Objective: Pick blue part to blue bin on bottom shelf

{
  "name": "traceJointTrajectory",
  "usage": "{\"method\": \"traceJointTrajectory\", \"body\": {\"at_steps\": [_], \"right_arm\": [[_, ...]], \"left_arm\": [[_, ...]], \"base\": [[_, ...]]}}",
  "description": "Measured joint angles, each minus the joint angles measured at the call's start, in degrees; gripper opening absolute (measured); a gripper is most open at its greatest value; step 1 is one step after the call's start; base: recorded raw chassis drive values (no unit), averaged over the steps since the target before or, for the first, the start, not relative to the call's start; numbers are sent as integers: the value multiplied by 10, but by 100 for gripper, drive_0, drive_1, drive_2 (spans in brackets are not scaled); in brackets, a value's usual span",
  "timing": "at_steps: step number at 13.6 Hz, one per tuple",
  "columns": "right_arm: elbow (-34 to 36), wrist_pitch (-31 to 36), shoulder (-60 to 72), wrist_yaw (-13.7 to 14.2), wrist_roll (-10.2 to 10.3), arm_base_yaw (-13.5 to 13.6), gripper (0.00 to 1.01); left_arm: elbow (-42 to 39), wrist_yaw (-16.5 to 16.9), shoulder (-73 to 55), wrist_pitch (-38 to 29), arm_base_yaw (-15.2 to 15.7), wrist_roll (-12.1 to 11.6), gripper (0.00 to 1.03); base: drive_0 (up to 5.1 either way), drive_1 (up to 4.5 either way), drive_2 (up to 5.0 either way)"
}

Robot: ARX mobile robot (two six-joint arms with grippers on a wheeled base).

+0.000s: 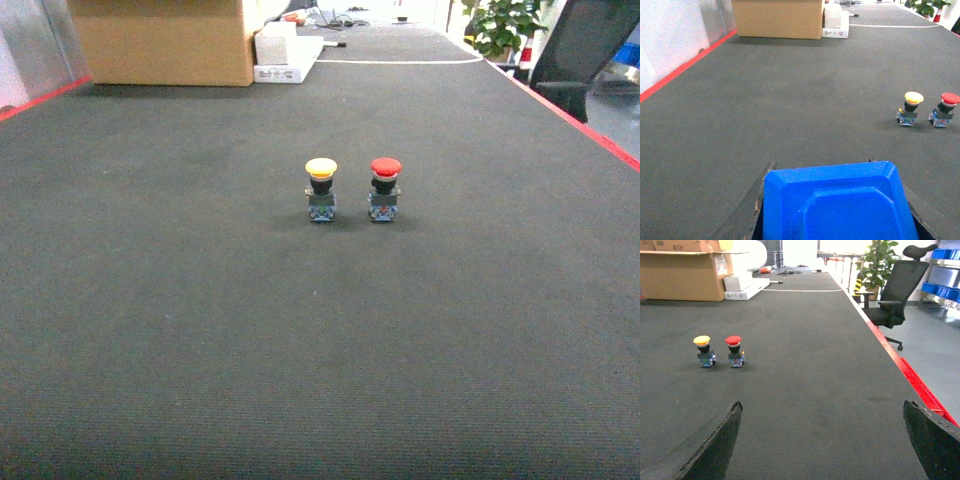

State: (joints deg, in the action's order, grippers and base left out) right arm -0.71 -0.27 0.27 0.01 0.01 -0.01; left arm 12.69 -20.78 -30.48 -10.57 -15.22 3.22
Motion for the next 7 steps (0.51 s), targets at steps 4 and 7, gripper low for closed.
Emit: {"method": "traceJointTrajectory", "body": {"at_steps": [4,7], "right_arm": [[0,0,0,0,0,0,98],[0,1,0,0,0,0,98]], "left_arm": [[0,0,0,0,0,0,44],[-1,0,-1,-1,0,0,44]], "base": [[0,0,0],[0,0,0]]}}
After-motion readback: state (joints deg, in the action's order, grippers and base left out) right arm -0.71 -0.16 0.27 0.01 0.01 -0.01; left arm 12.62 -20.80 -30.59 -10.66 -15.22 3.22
